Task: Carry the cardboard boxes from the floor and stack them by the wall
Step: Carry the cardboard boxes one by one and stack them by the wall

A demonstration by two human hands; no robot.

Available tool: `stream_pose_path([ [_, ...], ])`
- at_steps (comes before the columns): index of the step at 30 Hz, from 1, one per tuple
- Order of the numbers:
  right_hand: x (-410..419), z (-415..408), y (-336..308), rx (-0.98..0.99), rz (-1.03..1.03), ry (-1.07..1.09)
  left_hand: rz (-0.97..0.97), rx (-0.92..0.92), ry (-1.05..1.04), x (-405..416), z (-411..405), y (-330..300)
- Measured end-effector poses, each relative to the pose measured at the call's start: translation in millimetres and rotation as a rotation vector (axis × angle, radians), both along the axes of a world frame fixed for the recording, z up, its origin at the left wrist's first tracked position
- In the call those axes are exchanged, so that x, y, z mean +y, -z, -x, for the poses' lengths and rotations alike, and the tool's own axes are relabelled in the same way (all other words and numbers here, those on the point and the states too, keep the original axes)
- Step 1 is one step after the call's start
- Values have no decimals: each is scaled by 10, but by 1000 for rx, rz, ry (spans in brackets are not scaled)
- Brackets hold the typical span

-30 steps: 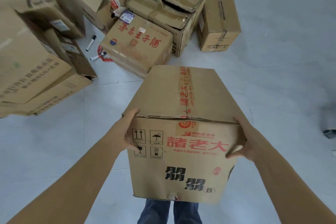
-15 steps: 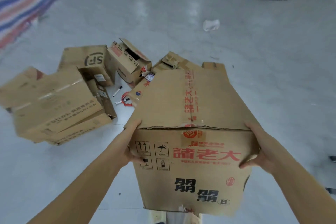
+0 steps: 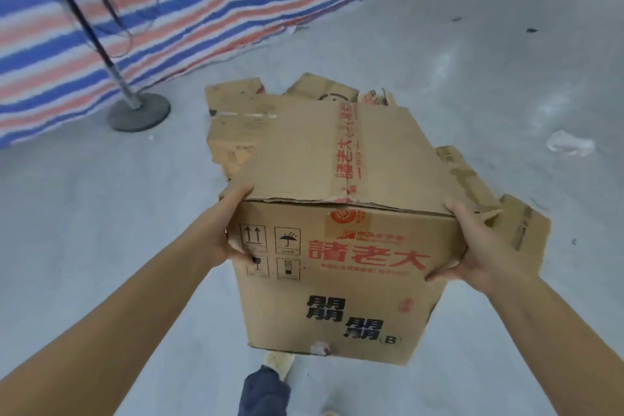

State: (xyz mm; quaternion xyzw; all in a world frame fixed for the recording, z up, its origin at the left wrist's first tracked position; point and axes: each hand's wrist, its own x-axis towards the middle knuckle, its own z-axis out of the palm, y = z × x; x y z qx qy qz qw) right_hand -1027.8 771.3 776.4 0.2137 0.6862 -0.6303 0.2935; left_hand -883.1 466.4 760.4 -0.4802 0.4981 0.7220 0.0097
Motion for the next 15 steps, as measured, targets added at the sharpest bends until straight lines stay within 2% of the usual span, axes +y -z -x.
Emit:
stream_pose_path([
  [7, -356, -388, 100, -60, -48, -330, -37, -20, -397, 418, -1513, 87],
  [15, -1085, -1542, 267, -88, -64, -890, -67, -74, -902, 1198, -3442, 96],
])
